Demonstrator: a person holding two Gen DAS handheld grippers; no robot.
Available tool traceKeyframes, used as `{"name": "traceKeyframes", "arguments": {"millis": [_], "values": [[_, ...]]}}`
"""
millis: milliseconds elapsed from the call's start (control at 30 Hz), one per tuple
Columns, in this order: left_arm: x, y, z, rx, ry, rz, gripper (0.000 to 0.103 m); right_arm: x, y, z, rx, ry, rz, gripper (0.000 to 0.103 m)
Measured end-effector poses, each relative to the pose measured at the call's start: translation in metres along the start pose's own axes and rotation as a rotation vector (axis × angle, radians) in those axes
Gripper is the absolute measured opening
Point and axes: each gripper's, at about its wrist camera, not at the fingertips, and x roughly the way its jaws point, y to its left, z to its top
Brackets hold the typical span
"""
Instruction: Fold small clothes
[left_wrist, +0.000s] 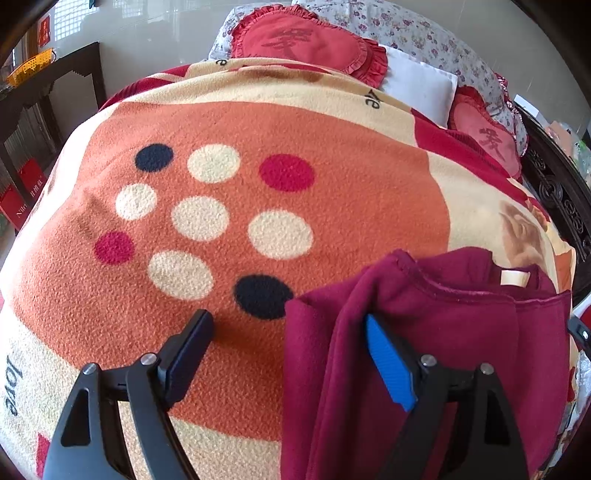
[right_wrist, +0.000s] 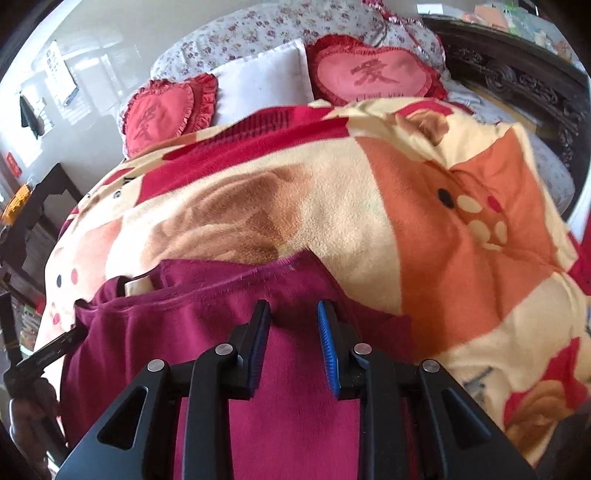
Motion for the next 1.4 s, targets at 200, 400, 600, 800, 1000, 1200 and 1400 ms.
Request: {"name": "traceKeyframes", "arguments": {"millis": [200,400,600,800,1000,1200,1400], "values": [[0.000,0.000,0.000,0.003,0.000,0.003,0.087,-0.029,0.001,-0.030,-0.041,-0.009,0.014,0.007],[0.000,-0.002,-0.001,0.003,-0.003,0.014,0.088,0.001,-0.020,-0.043,-0.011,0.076,-0.024,0.004],[-0.003,-0.003,-0.002,0.002,-0.005,0.012,0.088,-0.025,-0.015,-0.039,0.001,0.033,-0.023,0.004],[-0.017,-0.002,-0.005,0.005,-0.013,0.002,0.088,-0.048,0.008,-0.062,-0.092,0.045,0.005,0.006],[-0.043,0.000,-0.012,0.020,-0.033,-0.004,0.088,-0.014,0.010,-0.083,-0.137,0.152,-0.031,0.008],[-0.071,0.005,-0.024,0.038,-0.057,-0.049,0.088,-0.034,0.035,-0.071,-0.128,0.138,0.024,0.014],[-0.093,0.029,-0.058,-0.003,-0.008,-0.158,0.092,-0.027,0.106,-0.051,-0.198,0.144,0.191,0.017]]}}
